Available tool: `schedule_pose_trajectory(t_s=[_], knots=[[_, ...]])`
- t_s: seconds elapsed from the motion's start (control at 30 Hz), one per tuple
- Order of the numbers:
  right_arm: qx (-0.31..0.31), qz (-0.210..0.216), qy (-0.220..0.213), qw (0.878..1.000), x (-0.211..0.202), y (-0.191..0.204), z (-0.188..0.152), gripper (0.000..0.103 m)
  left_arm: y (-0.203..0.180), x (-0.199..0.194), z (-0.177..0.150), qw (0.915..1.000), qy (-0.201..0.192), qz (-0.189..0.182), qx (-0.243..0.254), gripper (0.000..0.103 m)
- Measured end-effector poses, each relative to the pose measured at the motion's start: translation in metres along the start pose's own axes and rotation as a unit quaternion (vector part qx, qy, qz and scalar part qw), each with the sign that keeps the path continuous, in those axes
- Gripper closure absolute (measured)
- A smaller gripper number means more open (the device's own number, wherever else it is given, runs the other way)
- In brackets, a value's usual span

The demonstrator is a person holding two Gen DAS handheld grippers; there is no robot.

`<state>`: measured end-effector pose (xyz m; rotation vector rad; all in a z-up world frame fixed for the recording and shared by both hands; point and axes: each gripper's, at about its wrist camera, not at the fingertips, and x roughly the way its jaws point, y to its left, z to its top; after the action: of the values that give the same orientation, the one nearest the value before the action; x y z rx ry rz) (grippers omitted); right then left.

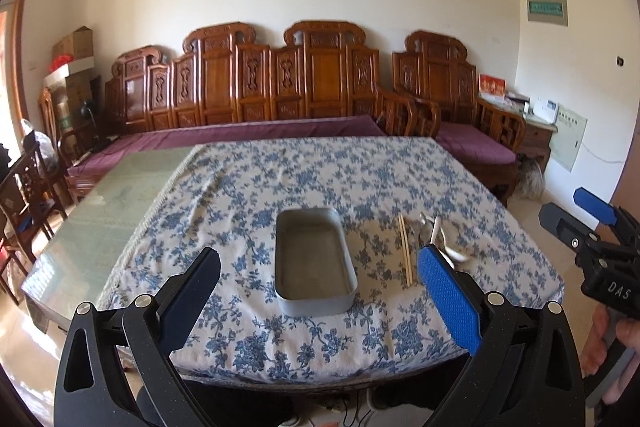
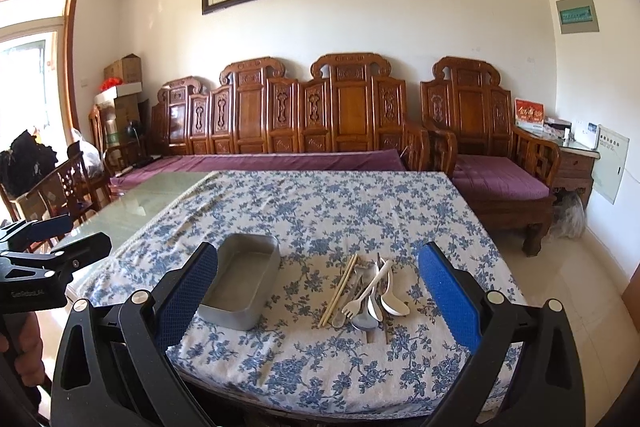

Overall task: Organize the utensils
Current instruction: 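Move both tools down toward the utensil pile beside the grey tray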

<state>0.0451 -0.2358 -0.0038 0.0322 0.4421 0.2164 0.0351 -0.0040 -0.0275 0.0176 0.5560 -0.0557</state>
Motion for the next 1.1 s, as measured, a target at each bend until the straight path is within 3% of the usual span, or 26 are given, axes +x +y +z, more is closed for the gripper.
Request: schedule_pose_trajectory(t_s=[0.07,0.5,0.77,0.97,1.1], knots=[[-0.005,0.005,0.009,1.000,0.015,-0.004,-0.002,0.005,-0.002,0.010,-0.001,0.9999,0.008,-0.005,0.005,0.008],[-0.012,0.013,0.104,0.994,0.130,-0.054,-0.009,0.044,-0.018,0.090,0.007,0.9961,0.060,-0.047,0.044,0.008],[-0.026,-0.007,0.127,0.992,0.165,-0.090,-0.010,0.052,-0.027,0.130,0.007,0.9907,0.096,-0.081,0.052,0.008],[-0.022,0.001,0.157,0.987,0.190,-0.108,-0.030,0.062,-0.046,0.163,0.005,0.9844,0.125,-0.107,0.061,0.025],[-0.012,0.005,0.177,0.984,0.202,-0.115,-0.049,0.063,-0.061,0.187,0.000,0.9792,0.147,-0.126,0.060,0.037]])
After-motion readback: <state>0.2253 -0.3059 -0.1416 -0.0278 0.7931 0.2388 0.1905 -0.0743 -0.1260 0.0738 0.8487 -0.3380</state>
